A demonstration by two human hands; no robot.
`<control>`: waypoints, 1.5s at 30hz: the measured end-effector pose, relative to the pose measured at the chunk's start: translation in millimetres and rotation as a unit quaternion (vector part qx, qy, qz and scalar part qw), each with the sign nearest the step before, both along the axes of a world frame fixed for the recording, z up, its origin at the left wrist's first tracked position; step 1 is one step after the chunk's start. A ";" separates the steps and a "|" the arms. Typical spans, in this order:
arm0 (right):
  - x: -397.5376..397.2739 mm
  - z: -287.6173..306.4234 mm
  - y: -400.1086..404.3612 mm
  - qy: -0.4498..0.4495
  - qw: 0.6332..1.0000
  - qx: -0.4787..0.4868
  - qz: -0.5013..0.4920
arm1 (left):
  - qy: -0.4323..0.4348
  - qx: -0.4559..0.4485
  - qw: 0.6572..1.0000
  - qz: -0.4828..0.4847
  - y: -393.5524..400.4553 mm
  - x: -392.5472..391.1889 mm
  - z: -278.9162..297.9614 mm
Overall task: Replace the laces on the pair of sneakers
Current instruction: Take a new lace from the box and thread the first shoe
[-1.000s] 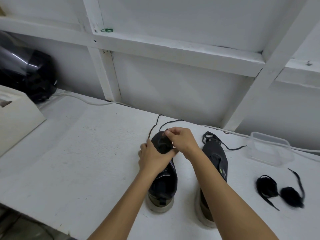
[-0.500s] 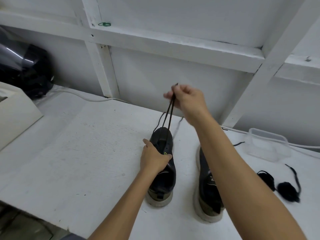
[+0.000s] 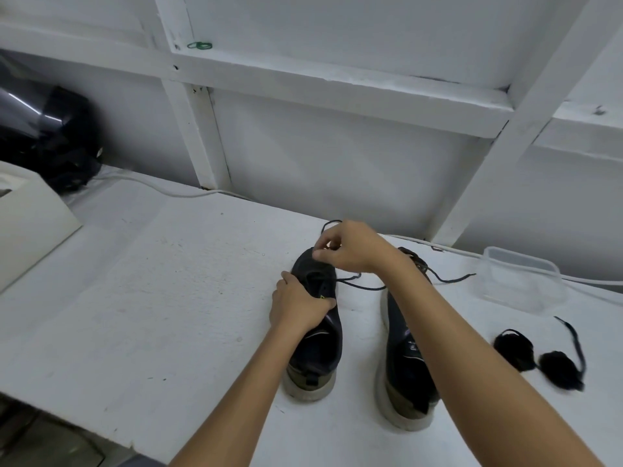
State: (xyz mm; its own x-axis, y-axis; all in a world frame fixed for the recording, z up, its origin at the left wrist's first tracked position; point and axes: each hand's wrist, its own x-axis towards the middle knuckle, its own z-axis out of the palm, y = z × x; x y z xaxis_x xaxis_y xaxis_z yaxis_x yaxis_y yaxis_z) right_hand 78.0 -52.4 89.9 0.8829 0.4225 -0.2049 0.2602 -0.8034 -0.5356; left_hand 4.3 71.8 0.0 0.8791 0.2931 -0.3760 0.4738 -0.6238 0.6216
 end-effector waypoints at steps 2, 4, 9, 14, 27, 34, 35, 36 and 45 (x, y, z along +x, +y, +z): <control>-2.5 -3.2 -1.3 0.012 1.000 -0.006 0.021 | -0.001 0.001 1.000 0.000 -0.2 0.2 -1.4; -3.9 -7.3 -1.3 0.005 0.997 -0.066 0.038 | 0.000 0.000 1.000 -0.004 -0.2 0.1 -1.6; -6.3 -22.1 5.5 -0.051 0.978 -0.191 0.060 | 0.003 -0.006 1.000 -0.007 -0.5 0.7 -1.3; -2.8 -27.1 11.9 -0.081 0.971 -0.220 0.053 | 0.008 0.003 1.000 -0.005 -0.3 1.2 -2.9; -4.5 -26.3 18.8 -0.006 0.962 -0.263 0.077 | 0.014 0.001 1.000 -0.005 1.5 1.2 -1.1; 8.0 27.1 -4.2 0.096 0.983 0.145 -0.053 | 0.011 0.037 0.999 -0.021 -2.1 0.7 1.8; 9.4 33.5 -3.6 0.105 0.969 0.212 -0.063 | 0.010 0.038 0.999 -0.022 -2.3 0.1 2.5; 12.3 39.7 -2.6 0.117 0.947 0.288 -0.077 | 0.010 0.038 0.999 -0.023 -2.3 -0.1 2.9; 23.8 35.3 4.3 0.112 0.842 0.488 -0.201 | 0.013 0.033 0.999 -0.031 -0.7 -2.1 4.0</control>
